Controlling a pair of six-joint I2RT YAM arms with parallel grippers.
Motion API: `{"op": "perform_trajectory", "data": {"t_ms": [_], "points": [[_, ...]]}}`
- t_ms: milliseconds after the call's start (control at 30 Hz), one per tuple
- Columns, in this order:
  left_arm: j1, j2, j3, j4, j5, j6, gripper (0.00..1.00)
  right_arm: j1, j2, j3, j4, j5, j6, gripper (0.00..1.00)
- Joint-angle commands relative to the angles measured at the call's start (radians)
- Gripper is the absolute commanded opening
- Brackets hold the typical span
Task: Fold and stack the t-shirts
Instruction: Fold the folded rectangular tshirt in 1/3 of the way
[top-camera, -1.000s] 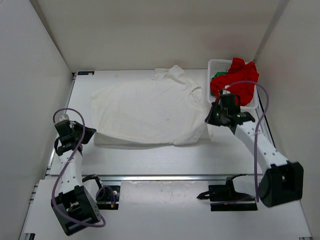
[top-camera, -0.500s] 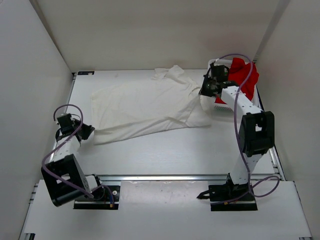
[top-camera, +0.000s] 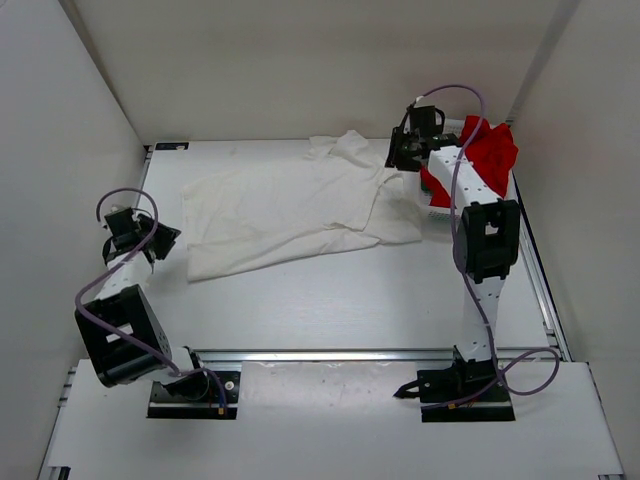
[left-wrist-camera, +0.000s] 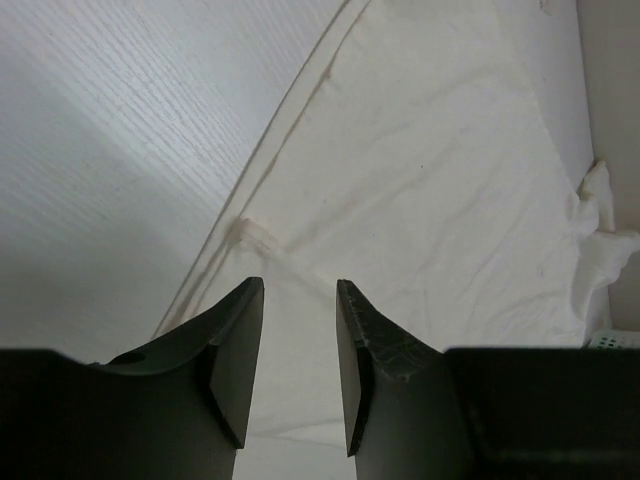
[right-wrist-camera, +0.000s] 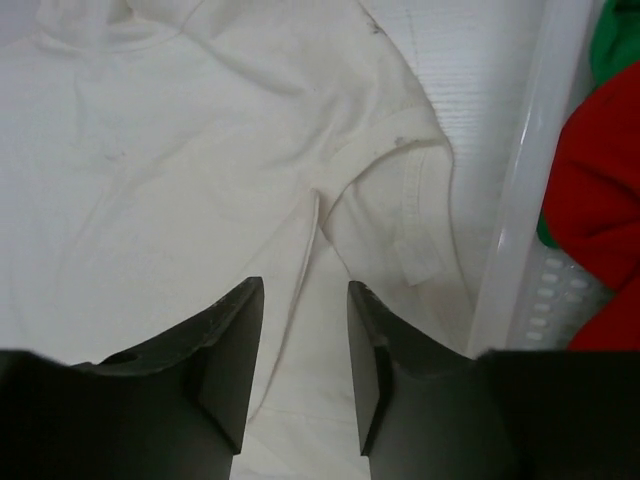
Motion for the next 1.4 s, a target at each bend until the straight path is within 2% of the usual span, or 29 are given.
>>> {"op": "perform_trajectory", "data": {"t_ms": [0, 33, 100, 133, 167, 233, 267, 300, 333, 400, 467, 533, 567, 667, 833, 900, 1033, 1100, 1133, 1167, 1200, 1233, 1300, 1367], "points": [[0.033, -0.102, -0.033, 0.008, 0.027, 0.006, 0.46, 0.011, -0.072, 0.062, -0.04, 0.013, -0.014, 0.38], [0.036, -0.125, -0.046, 0.007, 0.023, 0.009, 0.46, 0.015, -0.092, 0.05, -0.037, 0.018, -0.023, 0.4], [0.027, -0.231, -0.122, -0.01, 0.017, 0.009, 0.45, 0.023, -0.202, -0.088, -0.012, 0.029, -0.008, 0.39], [0.027, -0.251, -0.141, -0.021, 0.027, 0.011, 0.44, 0.034, -0.244, -0.149, 0.02, 0.021, 0.004, 0.29], [0.014, -0.295, -0.182, -0.031, 0.036, 0.011, 0.44, 0.038, -0.343, -0.3, 0.092, 0.012, 0.026, 0.13], [0.01, -0.374, -0.27, -0.041, 0.058, 0.015, 0.44, 0.058, -0.545, -0.645, 0.288, -0.004, 0.079, 0.01], [0.014, -0.388, -0.296, -0.045, 0.061, 0.022, 0.45, 0.075, -0.594, -0.724, 0.333, -0.011, 0.11, 0.0], [0.019, -0.417, -0.334, -0.053, 0.063, 0.022, 0.45, 0.075, -0.665, -0.857, 0.411, -0.008, 0.127, 0.0], [0.023, -0.429, -0.354, -0.052, 0.05, 0.034, 0.47, 0.086, -0.724, -0.919, 0.472, -0.001, 0.139, 0.0], [0.039, -0.417, -0.364, -0.07, 0.047, 0.055, 0.49, 0.072, -0.767, -1.088, 0.528, -0.01, 0.161, 0.0], [0.042, -0.377, -0.362, -0.081, 0.058, 0.069, 0.52, 0.035, -0.773, -1.124, 0.525, -0.007, 0.17, 0.03], [0.03, -0.342, -0.371, -0.069, 0.07, 0.065, 0.56, 0.009, -0.764, -1.18, 0.539, 0.013, 0.192, 0.15], [0.005, -0.261, -0.389, -0.014, 0.057, 0.045, 0.57, -0.059, -0.734, -1.252, 0.618, 0.007, 0.237, 0.37], [-0.012, -0.192, -0.384, 0.025, 0.049, 0.032, 0.53, -0.107, -0.682, -1.262, 0.657, -0.011, 0.256, 0.41], [-0.021, -0.116, -0.377, 0.091, 0.029, 0.008, 0.46, -0.084, -0.593, -1.215, 0.678, 0.029, 0.271, 0.45], [-0.026, -0.096, -0.371, 0.106, 0.026, 0.005, 0.39, -0.081, -0.56, -1.189, 0.681, 0.033, 0.278, 0.45], [-0.033, -0.053, -0.356, 0.152, 0.026, -0.017, 0.15, -0.066, -0.507, -1.144, 0.701, 0.065, 0.298, 0.44], [-0.046, -0.037, -0.333, 0.146, 0.018, -0.012, 0.0, -0.066, -0.493, -1.117, 0.691, 0.065, 0.31, 0.32], [-0.04, -0.033, -0.318, 0.143, 0.008, -0.006, 0.0, -0.071, -0.476, -1.113, 0.692, 0.068, 0.308, 0.29], [-0.047, -0.026, -0.316, 0.142, 0.004, -0.011, 0.0, -0.072, -0.477, -1.106, 0.692, 0.065, 0.304, 0.18], [-0.047, -0.021, -0.307, 0.142, 0.001, -0.011, 0.0, -0.074, -0.473, -1.104, 0.692, 0.064, 0.313, 0.13], [-0.049, -0.021, -0.299, 0.139, -0.003, -0.011, 0.0, -0.075, -0.471, -1.11, 0.695, 0.067, 0.314, 0.1], [-0.05, -0.02, -0.284, 0.136, -0.008, -0.005, 0.0, -0.075, -0.471, -1.109, 0.697, 0.096, 0.314, 0.0], [-0.05, -0.018, -0.262, 0.107, -0.011, 0.003, 0.0, -0.072, -0.491, -1.124, 0.695, 0.098, 0.319, 0.0]]}}
